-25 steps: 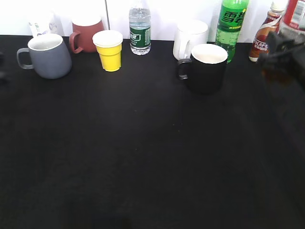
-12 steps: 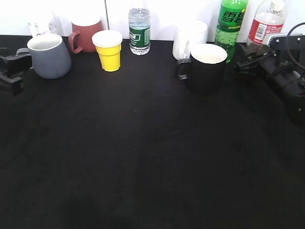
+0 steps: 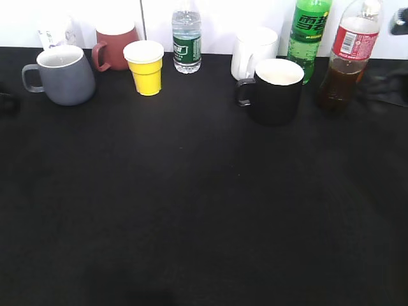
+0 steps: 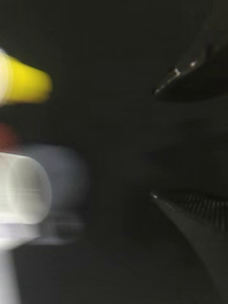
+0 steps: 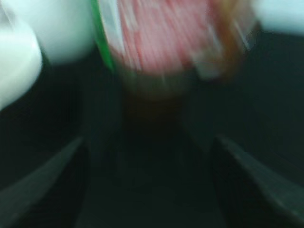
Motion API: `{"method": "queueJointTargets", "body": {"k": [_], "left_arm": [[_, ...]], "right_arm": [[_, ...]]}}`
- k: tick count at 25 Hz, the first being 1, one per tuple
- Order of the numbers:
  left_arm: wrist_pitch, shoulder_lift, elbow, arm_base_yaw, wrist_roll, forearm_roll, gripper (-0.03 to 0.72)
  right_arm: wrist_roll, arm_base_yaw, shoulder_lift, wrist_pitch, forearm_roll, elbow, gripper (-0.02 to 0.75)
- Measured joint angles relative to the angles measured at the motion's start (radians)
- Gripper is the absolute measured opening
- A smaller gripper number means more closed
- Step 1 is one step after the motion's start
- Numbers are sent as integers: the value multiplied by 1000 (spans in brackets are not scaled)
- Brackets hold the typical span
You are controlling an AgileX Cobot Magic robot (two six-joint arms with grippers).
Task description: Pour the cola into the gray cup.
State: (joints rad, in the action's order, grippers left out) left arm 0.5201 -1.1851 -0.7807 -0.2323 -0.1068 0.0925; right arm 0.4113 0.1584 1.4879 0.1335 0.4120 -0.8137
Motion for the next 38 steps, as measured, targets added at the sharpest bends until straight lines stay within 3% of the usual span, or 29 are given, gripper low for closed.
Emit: {"method": "queueJointTargets", "body": {"k": [2,4,6,8,12,15,28,29,33,35,38], "left_arm": [[321,1,-94,0,20,-29,440],[533,56,-111,0,48,-41,441],[655,207,-111,0,50,-78,441],[673,451,-73,-1,51,-92,441],[654,918,118,-1,51,-92,441],[611,1082,224,-1,51,-92,441],[546,1088,264,0,52,-92,441],[545,1090,264,16,52,-92,441],[545,1149,264,166,52,-92,440],[546,1190,264,208,52,-92,440],[546,1192,264,212,52,-92,440]], "right_arm": [[-134,82,-114,386,-166,-43,574],[-240,133,-251,680,-328,-67,573],[-255,145,-461,881,-360,-71,573],[-263,146,-739,979,-361,-25,573],[-265,146,-1262,975,-363,166,573],[-265,146,-1486,963,-364,268,573],[-266,142,-1493,914,-367,310,571],[-266,112,-1493,914,-368,310,571],[-266,-186,-1493,913,-368,310,571],[-266,-219,-1495,913,-368,310,570],[-266,-220,-1496,912,-368,310,570]]}}
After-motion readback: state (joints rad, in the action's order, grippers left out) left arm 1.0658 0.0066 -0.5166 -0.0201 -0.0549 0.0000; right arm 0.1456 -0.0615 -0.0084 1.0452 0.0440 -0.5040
